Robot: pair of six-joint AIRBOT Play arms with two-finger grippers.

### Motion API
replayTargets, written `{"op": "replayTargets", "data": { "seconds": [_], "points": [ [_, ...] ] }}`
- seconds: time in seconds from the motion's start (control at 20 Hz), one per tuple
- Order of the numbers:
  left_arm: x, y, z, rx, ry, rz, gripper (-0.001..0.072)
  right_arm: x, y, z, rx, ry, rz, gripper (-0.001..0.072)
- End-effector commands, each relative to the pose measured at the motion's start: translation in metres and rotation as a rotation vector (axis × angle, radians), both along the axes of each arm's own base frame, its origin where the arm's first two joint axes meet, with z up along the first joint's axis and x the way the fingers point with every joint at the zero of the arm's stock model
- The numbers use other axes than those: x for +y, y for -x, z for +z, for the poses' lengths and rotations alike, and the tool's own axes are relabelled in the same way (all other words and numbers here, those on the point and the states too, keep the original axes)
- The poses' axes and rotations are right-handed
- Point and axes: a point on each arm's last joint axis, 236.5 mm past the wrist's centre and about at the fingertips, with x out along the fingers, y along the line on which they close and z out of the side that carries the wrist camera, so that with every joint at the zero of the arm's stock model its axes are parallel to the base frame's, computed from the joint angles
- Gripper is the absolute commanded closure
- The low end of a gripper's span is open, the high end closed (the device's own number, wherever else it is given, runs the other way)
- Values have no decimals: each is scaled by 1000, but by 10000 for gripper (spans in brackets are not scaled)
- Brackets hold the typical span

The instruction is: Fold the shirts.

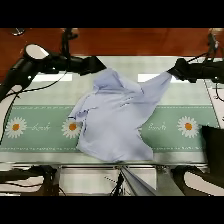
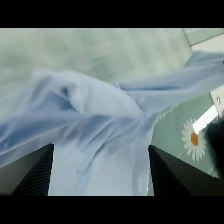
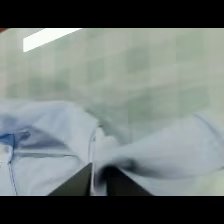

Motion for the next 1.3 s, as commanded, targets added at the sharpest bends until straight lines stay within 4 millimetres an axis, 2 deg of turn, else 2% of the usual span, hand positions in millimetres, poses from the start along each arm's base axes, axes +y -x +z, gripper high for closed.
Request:
{"op": "replayTargets", "data": {
  "seconds": [0.0, 0.05, 0.1, 0.2, 0.25, 0.3, 0.35, 0.45, 0.55, 0.7, 0.75, 0.9, 1.0, 1.15, 1.25],
  "points": [
    [22, 35, -57, 212, -126, -112, 3, -9, -10, -47, 102, -35, -26, 81],
    [51, 50, -70, 319, -198, -107, 4, -20, -5, -48, 118, -39, -32, 76],
    [90, 74, -86, 486, -296, -84, 4, -35, 3, -49, 141, -45, -34, 77],
    [165, 126, -108, 744, -498, -58, 4, -70, 34, -56, 221, -13, 3, 77],
    [180, 146, -114, 803, -515, -49, 4, -90, 59, -66, 298, 23, 11, 78],
    [185, 165, -121, 840, -492, -36, 4, -106, 82, -77, 360, 52, 18, 78],
    [185, 186, -131, 854, -466, -20, 4, -120, 105, -88, 408, 74, -5, 78],
    [176, 228, -153, 867, -423, 3, 4, -128, 137, -108, 421, 52, -96, 79],
    [154, 264, -164, 873, -328, 6, 4, -120, 151, -121, 358, 21, -169, 84],
    [140, 307, -179, 925, -262, 37, 4, -96, 157, -126, 280, -44, -193, 84],
    [132, 312, -181, 941, -224, 52, 4, -91, 156, -125, 264, -64, -197, 84],
    [106, 305, -186, 926, -102, 117, 4, -88, 154, -123, 252, -81, -195, 84],
    [87, 306, -190, 891, -89, 105, 4, -86, 155, -123, 258, -88, -187, 84],
    [46, 284, -188, 766, -27, 124, 4, -84, 154, -121, 253, -102, -190, 84],
    [30, 270, -193, 674, -41, 171, 9, -84, 154, -121, 253, -101, -191, 84]
  ]
}}
